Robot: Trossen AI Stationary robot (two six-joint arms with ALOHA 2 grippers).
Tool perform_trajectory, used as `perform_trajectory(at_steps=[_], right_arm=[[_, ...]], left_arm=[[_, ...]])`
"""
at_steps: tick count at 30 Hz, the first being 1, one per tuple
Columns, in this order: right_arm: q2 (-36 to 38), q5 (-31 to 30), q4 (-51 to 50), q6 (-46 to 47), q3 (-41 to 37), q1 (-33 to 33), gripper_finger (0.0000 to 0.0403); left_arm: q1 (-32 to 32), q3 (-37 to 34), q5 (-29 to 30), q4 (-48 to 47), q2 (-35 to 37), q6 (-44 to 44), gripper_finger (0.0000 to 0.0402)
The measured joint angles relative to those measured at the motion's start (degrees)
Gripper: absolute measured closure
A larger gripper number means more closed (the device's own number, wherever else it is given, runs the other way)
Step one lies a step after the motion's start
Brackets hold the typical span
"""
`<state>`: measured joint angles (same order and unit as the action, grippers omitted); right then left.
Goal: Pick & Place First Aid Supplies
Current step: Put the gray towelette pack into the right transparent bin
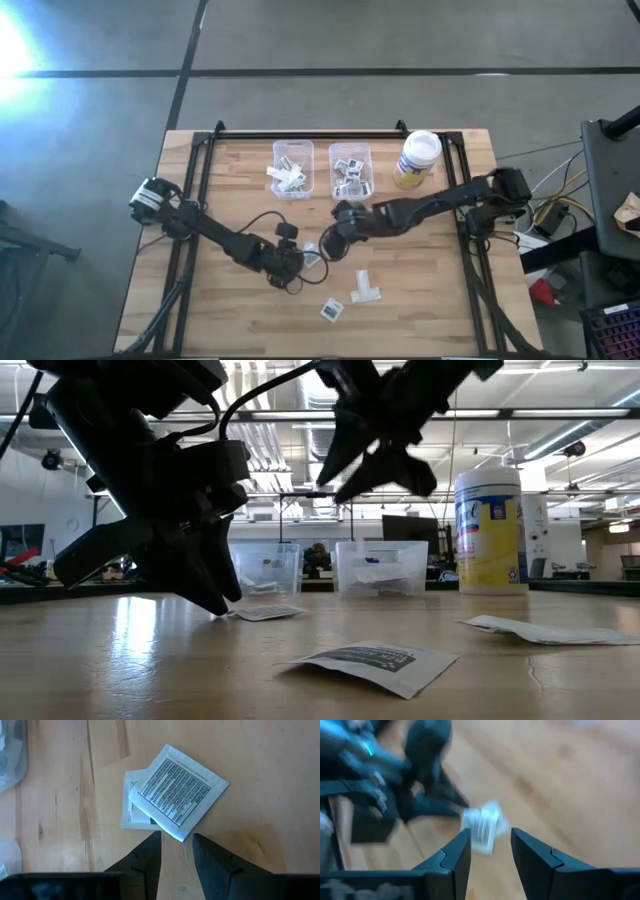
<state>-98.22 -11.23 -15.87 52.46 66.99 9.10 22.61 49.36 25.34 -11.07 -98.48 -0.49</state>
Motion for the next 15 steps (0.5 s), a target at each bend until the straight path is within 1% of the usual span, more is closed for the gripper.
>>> perform_trajectory(at_steps=[1,3,10,15], right_arm=[[-0.93,1.94,0.15,0.61,-0.24,0.0,0.0265],[-3.15,3.78,0.07,1.24,-0.38,0.0,0.0263],[-7.76,6.57,1.21,3.8,0.32,0.09,0.0265],[-11.41,9.63,6.34,4.59,0.28,0.14,0.0264]], left_arm=[[0.0,0.0,0.0,0.06,0.0,-0.1,0.028],[0.0,0.02,0.0,0.09,0.0,-0.2,0.028],[0.02,0.04,-0.01,0.51,0.02,-1.24,0.028],[0.02,0.05,-0.31,0.87,0.03,-3.68,0.028]])
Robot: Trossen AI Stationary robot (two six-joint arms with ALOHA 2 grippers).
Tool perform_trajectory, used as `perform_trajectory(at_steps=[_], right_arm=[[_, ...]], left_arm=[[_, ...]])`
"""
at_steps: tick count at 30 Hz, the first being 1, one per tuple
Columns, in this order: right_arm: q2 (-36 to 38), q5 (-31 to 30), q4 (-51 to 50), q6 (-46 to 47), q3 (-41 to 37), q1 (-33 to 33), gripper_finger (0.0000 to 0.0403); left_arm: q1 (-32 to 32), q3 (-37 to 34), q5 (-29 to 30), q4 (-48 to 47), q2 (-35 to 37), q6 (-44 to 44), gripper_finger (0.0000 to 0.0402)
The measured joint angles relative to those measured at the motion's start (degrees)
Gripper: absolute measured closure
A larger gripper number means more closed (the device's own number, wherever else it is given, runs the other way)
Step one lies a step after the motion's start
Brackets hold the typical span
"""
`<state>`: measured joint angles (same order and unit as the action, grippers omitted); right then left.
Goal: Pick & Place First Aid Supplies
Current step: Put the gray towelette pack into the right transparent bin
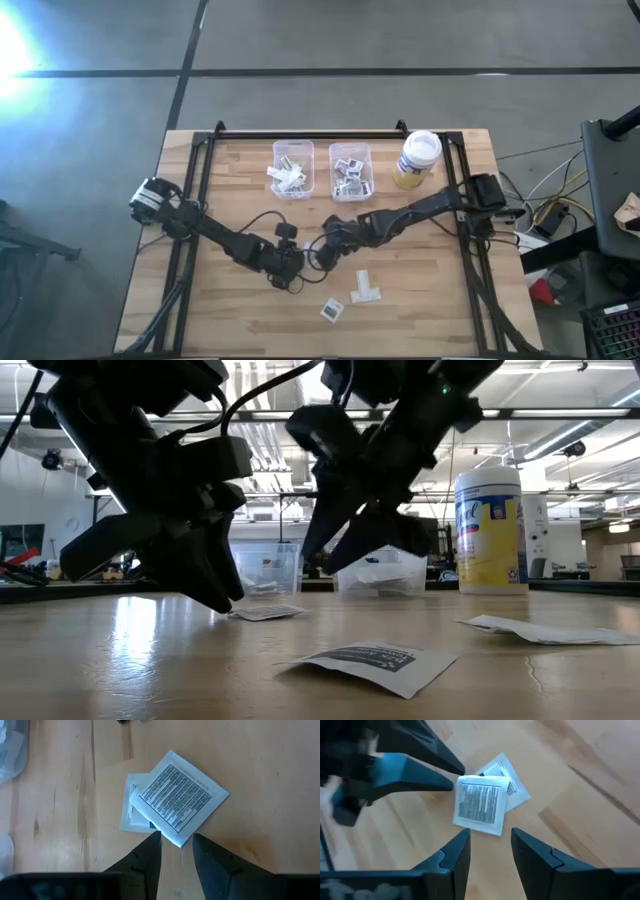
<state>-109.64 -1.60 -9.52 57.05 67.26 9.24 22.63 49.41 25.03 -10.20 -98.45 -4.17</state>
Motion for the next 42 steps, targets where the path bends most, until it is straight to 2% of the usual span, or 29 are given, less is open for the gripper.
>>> perform_trajectory(at_steps=[11,22,34,42], right_arm=[[-6.99,0.33,4.28,-0.49,2.95,-0.15,0.0264],[-7.33,0.34,3.83,-1.93,2.67,-0.79,0.0266],[-7.33,3.12,4.54,-0.63,2.36,-0.82,0.0266],[-7.33,3.82,5.06,-0.63,2.22,-0.77,0.0266]], left_arm=[[0.0,-0.01,0.02,0.31,0.01,-5.04,0.028],[-0.04,-0.02,-0.31,0.94,0.01,-5.52,0.028],[-1.17,-0.03,-0.61,2.13,0.01,-9.78,0.028],[-1.18,0.06,-4.32,2.43,-1.96,-11.05,0.028]])
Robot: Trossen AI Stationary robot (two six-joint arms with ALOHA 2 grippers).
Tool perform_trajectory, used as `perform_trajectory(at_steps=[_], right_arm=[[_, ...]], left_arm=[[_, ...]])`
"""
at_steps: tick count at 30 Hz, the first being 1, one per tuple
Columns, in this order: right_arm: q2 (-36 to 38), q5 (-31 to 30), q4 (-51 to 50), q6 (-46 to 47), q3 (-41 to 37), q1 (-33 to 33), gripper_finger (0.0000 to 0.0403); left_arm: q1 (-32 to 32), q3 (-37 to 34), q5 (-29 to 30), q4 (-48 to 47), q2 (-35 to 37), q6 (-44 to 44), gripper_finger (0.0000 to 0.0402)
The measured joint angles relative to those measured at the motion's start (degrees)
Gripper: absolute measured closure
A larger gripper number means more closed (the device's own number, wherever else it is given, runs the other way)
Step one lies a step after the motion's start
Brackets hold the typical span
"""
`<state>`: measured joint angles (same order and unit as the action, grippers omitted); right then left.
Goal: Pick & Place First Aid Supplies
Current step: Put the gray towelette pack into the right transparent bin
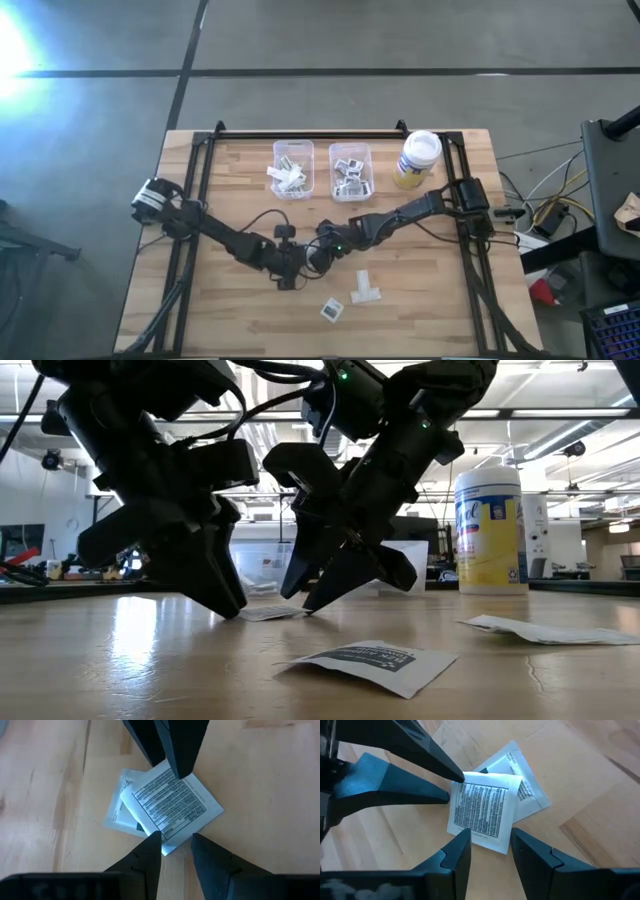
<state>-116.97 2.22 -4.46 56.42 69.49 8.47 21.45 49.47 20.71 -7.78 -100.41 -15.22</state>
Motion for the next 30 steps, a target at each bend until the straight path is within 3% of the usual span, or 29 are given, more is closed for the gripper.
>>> perform_trajectory(at_steps=[7,19,30], right_arm=[[0.0,-0.02,0.21,0.2,-0.08,0.11,0.0266],[0.0,6.96,0.52,-0.94,0.18,0.13,0.0266],[0.13,8.14,6.43,-1.14,0.29,0.13,0.0266]], left_arm=[[0.15,0.07,4.3,1.83,-1.76,-0.07,0.028],[0.0,0.01,3.6,1.84,-1.76,-0.81,0.028],[0.0,-0.04,3.25,1.82,-1.83,-1.34,0.028]])
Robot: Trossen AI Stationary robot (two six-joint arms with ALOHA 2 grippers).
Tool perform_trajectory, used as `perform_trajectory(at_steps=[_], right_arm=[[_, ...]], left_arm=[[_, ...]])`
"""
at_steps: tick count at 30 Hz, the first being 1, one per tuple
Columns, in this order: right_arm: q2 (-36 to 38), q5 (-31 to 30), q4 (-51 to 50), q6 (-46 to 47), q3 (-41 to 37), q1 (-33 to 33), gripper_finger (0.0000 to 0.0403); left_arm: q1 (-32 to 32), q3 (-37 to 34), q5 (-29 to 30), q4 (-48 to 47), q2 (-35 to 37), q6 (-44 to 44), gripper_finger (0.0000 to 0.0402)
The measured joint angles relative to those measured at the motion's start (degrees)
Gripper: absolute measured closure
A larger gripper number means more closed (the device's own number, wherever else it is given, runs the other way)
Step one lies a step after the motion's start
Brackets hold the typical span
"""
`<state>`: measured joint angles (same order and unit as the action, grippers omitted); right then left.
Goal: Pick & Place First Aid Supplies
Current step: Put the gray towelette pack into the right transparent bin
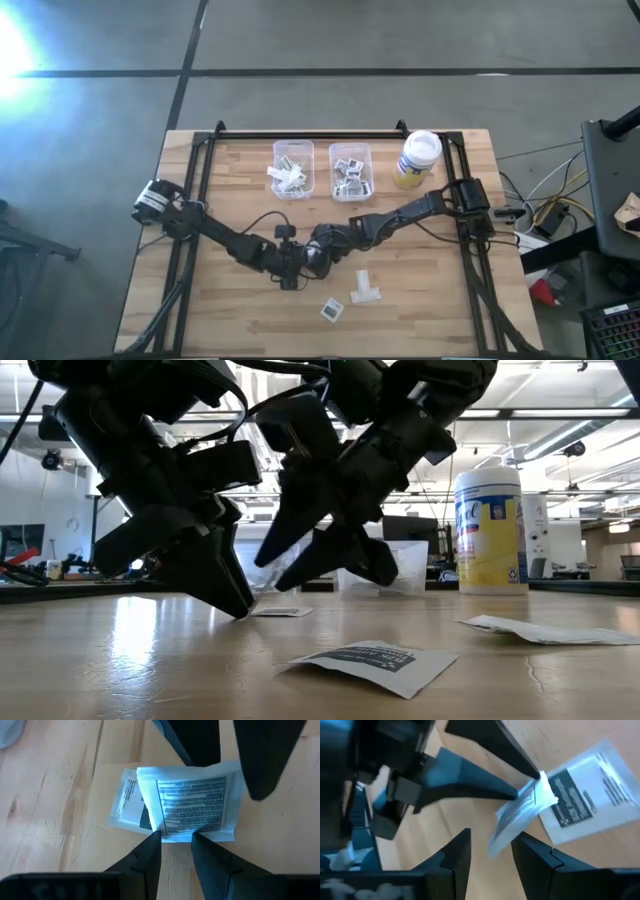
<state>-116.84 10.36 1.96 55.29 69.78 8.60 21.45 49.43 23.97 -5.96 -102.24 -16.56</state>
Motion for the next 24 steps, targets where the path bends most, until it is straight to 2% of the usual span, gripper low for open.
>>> perform_trajectory(at_steps=[11,22,24], right_arm=[[0.0,-2.6,-2.05,0.21,0.0,-0.22,0.0275],[0.0,-2.59,-2.17,-1.7,-0.02,-0.37,0.0382],[0.0,-2.55,-2.15,-2.15,-0.02,-0.42,0.039]], left_arm=[[0.0,-0.02,-0.15,-0.02,-0.04,-0.12,0.028],[0.02,-0.04,-0.31,-0.02,-0.04,-0.02,0.028],[0.02,-0.04,-0.32,-0.05,0.23,-0.01,0.028]])
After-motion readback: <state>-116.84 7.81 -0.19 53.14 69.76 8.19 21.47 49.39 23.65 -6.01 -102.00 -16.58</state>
